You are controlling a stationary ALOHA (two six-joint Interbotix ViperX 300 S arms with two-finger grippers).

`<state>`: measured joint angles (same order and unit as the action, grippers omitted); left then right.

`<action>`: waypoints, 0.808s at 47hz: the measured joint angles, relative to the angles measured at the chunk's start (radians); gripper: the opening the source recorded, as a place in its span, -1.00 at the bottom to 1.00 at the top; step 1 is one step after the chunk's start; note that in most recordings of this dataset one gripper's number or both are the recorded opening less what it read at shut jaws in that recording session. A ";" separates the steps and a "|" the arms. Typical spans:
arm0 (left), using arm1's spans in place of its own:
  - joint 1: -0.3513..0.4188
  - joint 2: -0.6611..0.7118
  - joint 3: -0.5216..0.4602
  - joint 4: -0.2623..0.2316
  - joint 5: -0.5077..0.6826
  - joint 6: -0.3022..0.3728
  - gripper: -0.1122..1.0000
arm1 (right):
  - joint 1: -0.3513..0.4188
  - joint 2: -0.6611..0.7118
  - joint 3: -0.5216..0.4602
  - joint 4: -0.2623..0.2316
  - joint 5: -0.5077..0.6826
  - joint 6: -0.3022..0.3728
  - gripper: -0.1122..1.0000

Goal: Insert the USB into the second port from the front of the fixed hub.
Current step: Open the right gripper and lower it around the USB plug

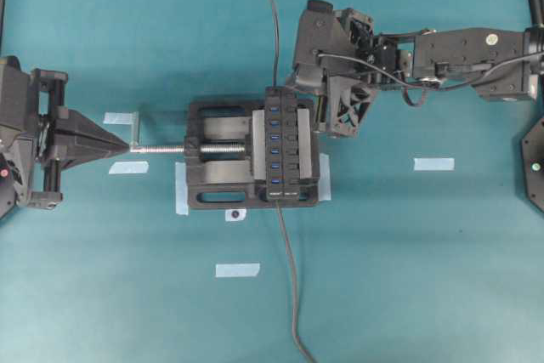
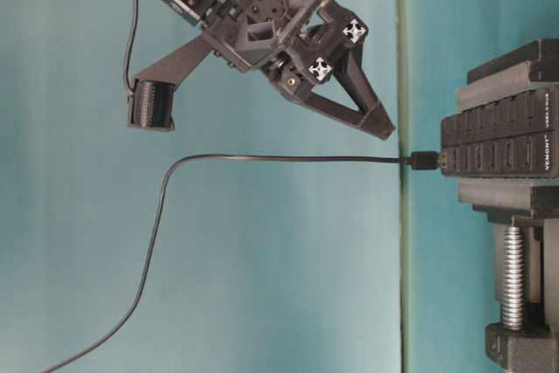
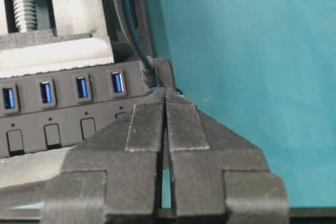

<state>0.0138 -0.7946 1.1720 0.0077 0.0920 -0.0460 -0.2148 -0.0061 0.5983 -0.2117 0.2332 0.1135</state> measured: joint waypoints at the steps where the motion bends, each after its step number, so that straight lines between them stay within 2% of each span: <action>1: 0.000 0.000 0.000 -0.002 0.000 0.000 -0.80 | 0.000 0.000 0.000 0.000 0.000 0.000 -0.75; 4: 0.000 0.000 0.000 -0.002 0.000 0.000 -0.80 | 0.000 0.000 -0.002 0.002 0.000 -0.002 -0.69; 10: 0.000 0.000 0.000 -0.002 0.000 0.000 -0.80 | 0.000 0.000 -0.002 0.002 -0.002 -0.002 -0.43; 13: 0.000 0.000 0.000 -0.002 0.000 0.000 -0.80 | 0.002 0.000 -0.002 0.003 -0.003 0.000 -0.20; 23: 0.000 -0.002 0.000 0.000 0.000 0.000 -0.80 | 0.012 0.000 -0.002 0.002 -0.008 -0.002 0.79; 25: 0.000 -0.002 0.000 0.000 0.000 0.000 -0.80 | 0.012 0.000 0.000 0.003 -0.008 0.000 0.83; 32: 0.000 0.000 0.000 0.000 -0.002 0.000 -0.80 | 0.014 0.003 -0.002 0.003 -0.009 -0.002 0.74; 38: 0.000 -0.002 0.000 0.000 0.000 0.000 -0.80 | 0.014 0.008 -0.003 0.003 -0.009 -0.002 0.74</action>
<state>0.0138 -0.7961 1.1720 0.0077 0.0920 -0.0460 -0.2010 0.0015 0.5952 -0.2086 0.2240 0.1120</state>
